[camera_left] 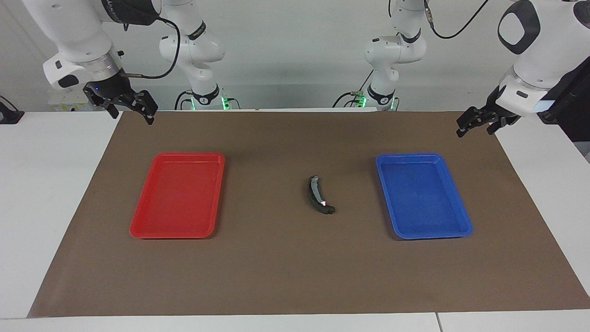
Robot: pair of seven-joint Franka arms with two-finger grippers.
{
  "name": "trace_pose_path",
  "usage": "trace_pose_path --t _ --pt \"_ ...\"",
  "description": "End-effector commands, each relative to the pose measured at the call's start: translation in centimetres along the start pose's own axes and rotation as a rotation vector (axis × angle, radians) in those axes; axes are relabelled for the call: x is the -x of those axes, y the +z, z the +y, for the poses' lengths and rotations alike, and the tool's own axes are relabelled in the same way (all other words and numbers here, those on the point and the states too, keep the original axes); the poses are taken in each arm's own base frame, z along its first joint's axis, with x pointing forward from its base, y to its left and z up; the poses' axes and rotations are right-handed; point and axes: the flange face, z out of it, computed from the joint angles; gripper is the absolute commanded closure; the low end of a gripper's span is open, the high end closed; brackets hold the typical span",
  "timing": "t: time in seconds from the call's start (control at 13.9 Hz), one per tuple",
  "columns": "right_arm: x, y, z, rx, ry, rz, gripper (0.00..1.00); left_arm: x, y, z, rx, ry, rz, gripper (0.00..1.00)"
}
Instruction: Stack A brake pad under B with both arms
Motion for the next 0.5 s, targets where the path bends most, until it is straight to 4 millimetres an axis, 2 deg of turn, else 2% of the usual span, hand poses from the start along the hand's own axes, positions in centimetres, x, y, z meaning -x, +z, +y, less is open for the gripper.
trace_pose_path --t 0.0,0.14,0.43 --pt "1.33 0.21 0.15 -0.033 -0.004 -0.009 0.00 0.43 -0.13 -0.10 0.006 -0.009 0.010 0.01" --pt "1.12 -0.52 -0.25 -0.060 -0.005 0.000 0.00 0.43 -0.13 -0.10 0.006 -0.009 0.010 0.01" --pt "0.88 -0.53 -0.14 -0.048 -0.014 0.012 0.00 0.43 -0.06 -0.10 0.006 -0.009 0.009 0.01"
